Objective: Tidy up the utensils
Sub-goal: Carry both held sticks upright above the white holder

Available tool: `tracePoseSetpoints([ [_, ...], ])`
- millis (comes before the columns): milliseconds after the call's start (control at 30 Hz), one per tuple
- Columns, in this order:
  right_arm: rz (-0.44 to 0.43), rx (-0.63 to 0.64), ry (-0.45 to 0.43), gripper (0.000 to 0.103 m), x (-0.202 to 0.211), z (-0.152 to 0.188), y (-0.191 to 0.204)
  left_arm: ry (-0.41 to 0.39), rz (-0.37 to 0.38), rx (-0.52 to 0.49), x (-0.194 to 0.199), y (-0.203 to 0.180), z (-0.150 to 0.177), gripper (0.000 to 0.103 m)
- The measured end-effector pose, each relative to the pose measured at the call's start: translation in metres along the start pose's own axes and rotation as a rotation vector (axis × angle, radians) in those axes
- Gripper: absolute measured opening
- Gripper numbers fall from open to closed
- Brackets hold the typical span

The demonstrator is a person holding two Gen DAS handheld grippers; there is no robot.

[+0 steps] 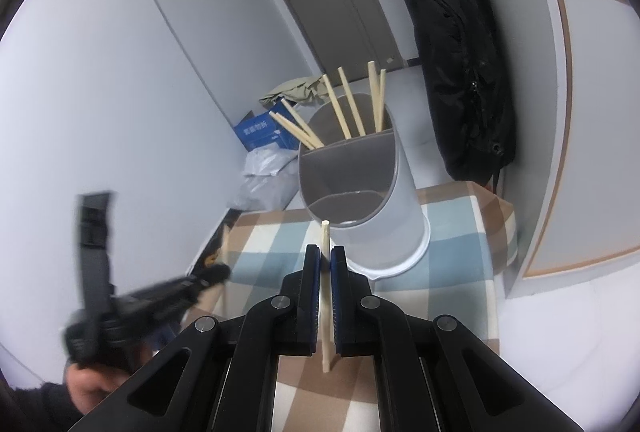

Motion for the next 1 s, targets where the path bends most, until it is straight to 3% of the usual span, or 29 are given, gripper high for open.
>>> tracePoseSetpoints([
  [200, 0.013, 0.076, -0.012, 0.005, 0.001, 0.002, 0.015, -0.11, 0.122, -0.051, 0.013, -0.027, -0.016, 0.001],
  [567, 0.026, 0.109, -0.037, 0.004, 0.009, -0.009, 0.024, -0.195, 0.246, -0.068, 0.025, -0.057, -0.053, 0.001],
  [800, 0.046, 0.145, -0.095, 0.004, 0.032, -0.057, 0.024, -0.272, 0.321, -0.086, 0.047, -0.086, -0.091, 0.001],
  [1000, 0.09, 0.165, -0.144, 0.005, 0.051, -0.125, 0.007, -0.36, 0.373, -0.111, 0.057, -0.124, -0.15, 0.001],
])
Point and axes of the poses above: each gripper's, at about its wrist camera, not at the fingertips, and x roughly against the way its jaws point, y to its left, z to its underside, the point moved 10 cm from there along -x, roughly the way its jaws point, and after that the axes turned 12 degrees about x, right-handed, at the moved point
